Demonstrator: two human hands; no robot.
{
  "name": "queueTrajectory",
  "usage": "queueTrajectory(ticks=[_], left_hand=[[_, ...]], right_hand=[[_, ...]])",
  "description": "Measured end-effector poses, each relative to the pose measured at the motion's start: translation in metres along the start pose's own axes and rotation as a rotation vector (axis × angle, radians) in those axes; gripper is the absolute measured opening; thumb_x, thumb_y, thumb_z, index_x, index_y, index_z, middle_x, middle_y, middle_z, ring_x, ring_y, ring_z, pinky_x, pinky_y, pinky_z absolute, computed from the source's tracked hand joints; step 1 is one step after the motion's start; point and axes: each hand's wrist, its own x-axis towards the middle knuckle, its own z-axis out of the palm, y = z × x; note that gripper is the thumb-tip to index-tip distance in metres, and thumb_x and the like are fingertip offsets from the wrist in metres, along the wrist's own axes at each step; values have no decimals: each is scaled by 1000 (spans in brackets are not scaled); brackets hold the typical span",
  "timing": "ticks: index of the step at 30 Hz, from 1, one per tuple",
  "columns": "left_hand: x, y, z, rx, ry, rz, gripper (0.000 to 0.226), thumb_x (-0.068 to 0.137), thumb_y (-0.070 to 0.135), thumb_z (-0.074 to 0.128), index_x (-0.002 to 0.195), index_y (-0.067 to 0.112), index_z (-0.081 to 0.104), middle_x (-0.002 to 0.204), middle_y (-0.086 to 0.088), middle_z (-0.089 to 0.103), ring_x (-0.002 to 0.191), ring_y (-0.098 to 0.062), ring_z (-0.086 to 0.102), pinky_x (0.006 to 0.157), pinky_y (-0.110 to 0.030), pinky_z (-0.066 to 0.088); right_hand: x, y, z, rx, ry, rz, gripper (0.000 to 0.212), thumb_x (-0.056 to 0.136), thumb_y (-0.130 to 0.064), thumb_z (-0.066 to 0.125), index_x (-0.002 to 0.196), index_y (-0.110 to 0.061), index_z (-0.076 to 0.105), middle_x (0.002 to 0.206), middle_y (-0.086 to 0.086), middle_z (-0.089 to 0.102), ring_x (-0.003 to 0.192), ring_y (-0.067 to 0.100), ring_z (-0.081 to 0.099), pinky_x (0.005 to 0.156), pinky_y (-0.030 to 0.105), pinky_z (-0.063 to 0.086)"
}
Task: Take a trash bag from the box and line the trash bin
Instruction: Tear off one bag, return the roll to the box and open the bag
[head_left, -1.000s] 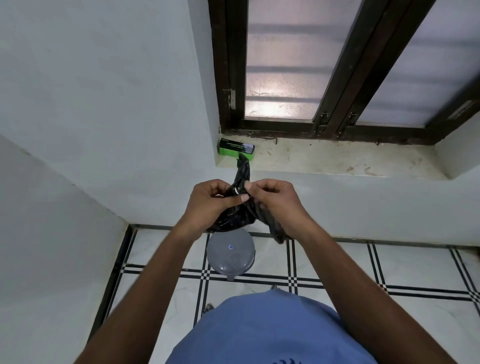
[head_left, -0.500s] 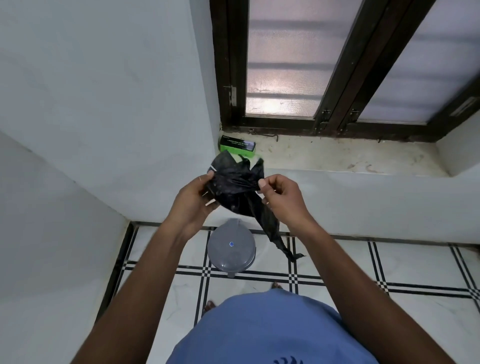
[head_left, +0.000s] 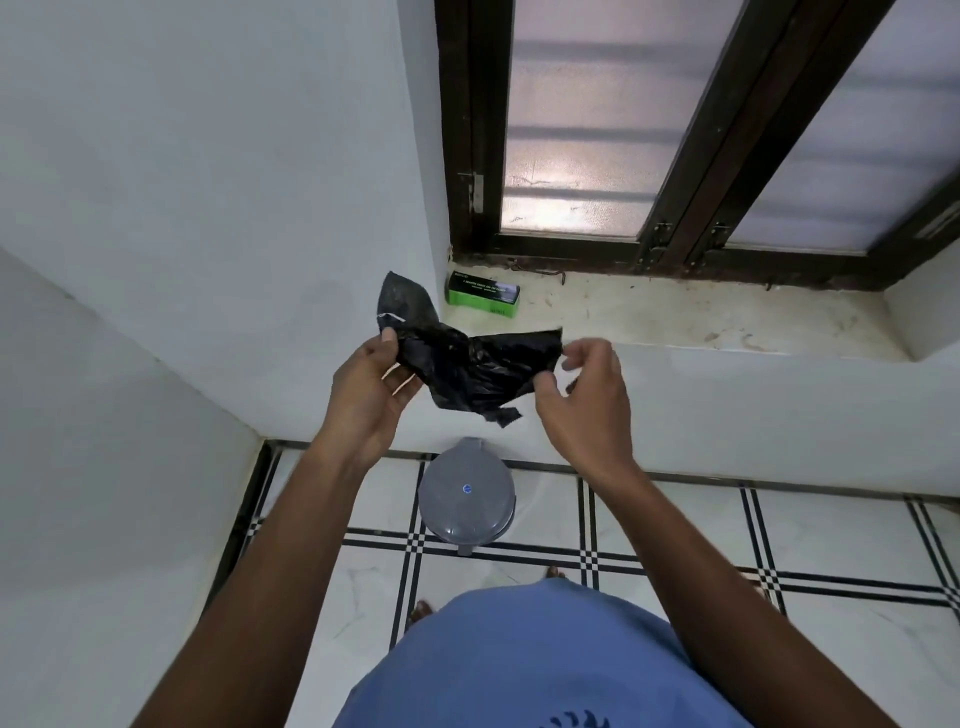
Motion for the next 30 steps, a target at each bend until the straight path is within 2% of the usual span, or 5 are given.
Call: queueTrajectory(ticks=[7, 11, 18, 24, 30], left_hand=[[-13, -6, 19, 225, -233, -35, 17, 111, 21, 61, 108, 10, 73, 106, -10, 77, 94, -21, 73, 88, -33, 62], [-13, -6, 17, 238, -246, -20, 22, 110, 22, 63, 118, 4, 72, 104, -12, 74, 90, -19, 70, 80, -29, 59], [-12, -8, 5, 307, -234, -18, 36, 91, 12, 86, 123, -1, 75, 125, -29, 76, 107, -33, 73, 91, -43, 56], [-11, -2, -4, 819, 75, 176, 13, 91, 6, 80, 103, 11, 79, 95, -9, 79, 67, -10, 76, 60, -22, 60], [-1, 5, -11, 492, 270, 96, 24, 107, 26, 67, 103, 3, 76, 107, -13, 80, 104, -29, 78, 88, -45, 68]], right_hand=[[4, -23, 8, -183, -238, -374, 95, 90, -66, 77, 170, -37, 33, 174, 1, 33, 158, 28, 30, 127, 50, 28], [8, -12, 15, -151, -303, -385, 42, 95, -57, 80, 130, -34, 78, 165, -1, 51, 152, 28, 38, 128, 56, 31], [8, -6, 14, 194, -162, -16, 20, 102, -38, 73, 84, -30, 75, 121, -5, 67, 127, 19, 51, 104, 36, 43], [23, -3, -2, 869, -150, 428, 16, 113, -28, 60, 105, -16, 68, 103, 3, 74, 97, 21, 71, 85, 37, 62], [22, 16, 2, 426, -348, 554, 17, 110, -25, 61, 117, -11, 68, 123, 19, 76, 97, 31, 77, 81, 46, 69]])
